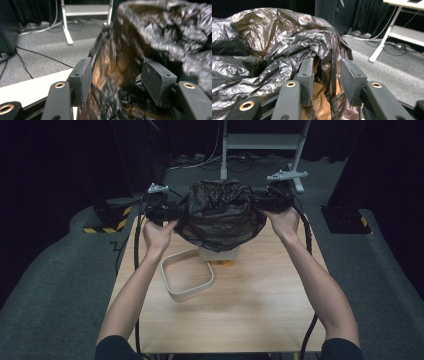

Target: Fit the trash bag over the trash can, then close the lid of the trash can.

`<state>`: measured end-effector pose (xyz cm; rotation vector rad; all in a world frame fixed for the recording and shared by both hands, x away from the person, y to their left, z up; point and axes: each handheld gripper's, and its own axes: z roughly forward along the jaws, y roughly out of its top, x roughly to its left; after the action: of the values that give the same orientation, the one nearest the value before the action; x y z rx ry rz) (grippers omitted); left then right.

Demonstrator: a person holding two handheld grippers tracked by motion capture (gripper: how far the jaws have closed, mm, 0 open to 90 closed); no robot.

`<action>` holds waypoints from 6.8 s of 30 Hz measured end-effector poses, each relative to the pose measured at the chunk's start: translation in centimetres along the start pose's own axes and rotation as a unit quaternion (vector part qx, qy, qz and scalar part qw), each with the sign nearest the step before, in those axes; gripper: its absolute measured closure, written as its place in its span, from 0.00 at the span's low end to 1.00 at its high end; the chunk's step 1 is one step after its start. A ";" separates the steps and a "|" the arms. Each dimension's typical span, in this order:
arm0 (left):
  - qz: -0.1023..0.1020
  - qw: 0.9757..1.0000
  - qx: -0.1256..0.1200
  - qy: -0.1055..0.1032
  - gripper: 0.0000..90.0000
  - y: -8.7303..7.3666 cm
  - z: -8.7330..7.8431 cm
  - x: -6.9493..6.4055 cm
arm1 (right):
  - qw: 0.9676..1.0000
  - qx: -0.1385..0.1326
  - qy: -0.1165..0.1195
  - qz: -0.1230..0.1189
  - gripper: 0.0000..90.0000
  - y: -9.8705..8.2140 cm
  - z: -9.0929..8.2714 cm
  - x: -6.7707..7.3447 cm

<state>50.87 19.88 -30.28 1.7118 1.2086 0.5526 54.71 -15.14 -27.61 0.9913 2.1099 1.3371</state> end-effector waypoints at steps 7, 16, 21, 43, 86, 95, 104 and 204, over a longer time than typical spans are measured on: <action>-0.004 1.000 0.008 0.003 0.46 -1.1 0.4 -0.2 | 1.000 0.016 0.005 0.004 0.70 -1.0 0.2 0.2; 0.007 0.999 -0.025 -0.034 0.40 -1.4 -3.6 -0.8 | 1.000 -0.015 0.023 -0.005 0.68 -1.9 -3.2 0.7; 0.015 0.999 -0.026 -0.036 0.41 -2.2 -3.4 -1.3 | 0.999 -0.014 0.024 -0.021 0.69 -2.4 -3.0 2.0; -0.007 0.998 -0.034 -0.047 0.42 -4.4 -3.8 0.4 | 0.999 -0.040 0.010 -0.003 0.63 -5.2 -4.2 1.3; 0.017 0.998 -0.052 -0.034 0.47 -8.8 -5.9 0.4 | 0.996 -0.070 -0.021 0.055 0.60 -11.0 -8.3 -1.4; -0.005 0.998 -0.056 -0.036 0.47 -10.5 -5.6 0.6 | 0.996 -0.058 -0.032 0.058 0.60 -12.6 -7.9 -1.2; 0.000 0.999 -0.036 -0.032 0.46 -11.6 -5.3 1.3 | 0.995 -0.050 -0.041 0.071 0.64 -14.6 -7.1 -1.4; -0.055 0.989 0.087 0.102 0.86 -22.1 4.2 7.4 | 0.975 0.135 -0.155 0.086 0.41 -26.5 1.8 -5.0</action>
<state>46.67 26.39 -52.67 1.7532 1.5259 0.5811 50.33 -25.12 -52.33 1.4223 2.0315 0.9062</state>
